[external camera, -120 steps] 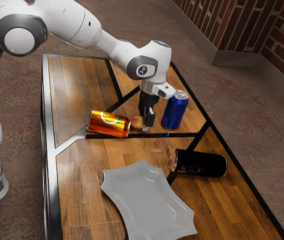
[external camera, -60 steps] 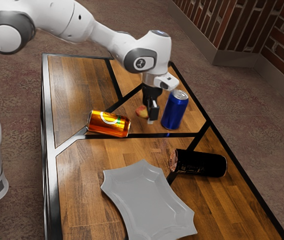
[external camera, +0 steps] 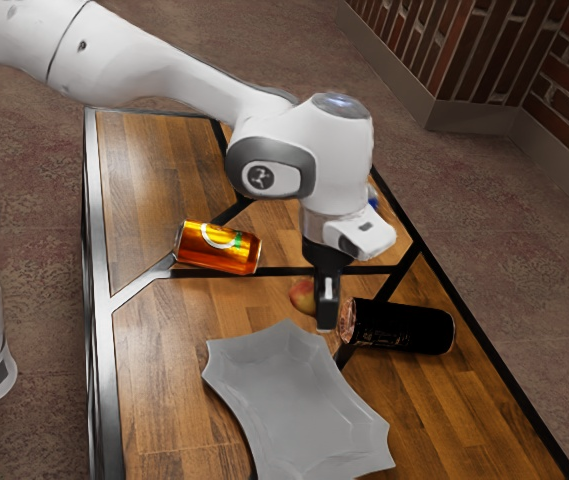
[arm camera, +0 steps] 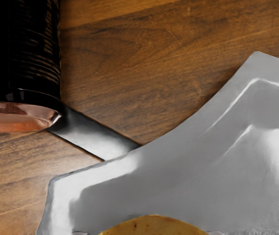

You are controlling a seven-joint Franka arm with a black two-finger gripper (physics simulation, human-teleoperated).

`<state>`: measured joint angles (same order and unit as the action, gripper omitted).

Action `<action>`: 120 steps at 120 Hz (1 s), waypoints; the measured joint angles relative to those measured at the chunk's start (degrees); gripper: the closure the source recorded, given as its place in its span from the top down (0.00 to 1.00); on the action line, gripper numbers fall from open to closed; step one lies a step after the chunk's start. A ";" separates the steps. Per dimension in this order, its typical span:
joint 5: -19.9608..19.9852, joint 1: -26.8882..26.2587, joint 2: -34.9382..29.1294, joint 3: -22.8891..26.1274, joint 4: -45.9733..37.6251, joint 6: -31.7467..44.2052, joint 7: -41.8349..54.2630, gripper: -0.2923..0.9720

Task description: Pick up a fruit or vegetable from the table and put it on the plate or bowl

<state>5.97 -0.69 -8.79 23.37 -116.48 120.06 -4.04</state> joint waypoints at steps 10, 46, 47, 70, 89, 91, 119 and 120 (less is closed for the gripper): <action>-0.81 -0.40 0.11 4.72 0.00 0.02 -5.33 0.41; -1.42 -0.23 0.90 8.74 0.04 0.21 -20.60 0.44; -1.38 -0.22 0.89 8.75 0.05 0.22 -20.92 0.45; -0.62 0.08 0.57 9.39 0.17 0.87 -26.96 0.69; -3.47 5.87 1.39 7.03 0.31 3.21 -31.46 0.74; -4.27 6.38 1.73 4.38 1.13 3.93 -32.86 0.74; -9.32 11.68 5.11 -19.22 34.71 -24.95 -64.03 0.77; -9.39 11.87 4.87 -19.43 34.46 -25.79 -65.01 0.77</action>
<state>-3.41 11.18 -3.92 3.94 -82.02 94.28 -69.05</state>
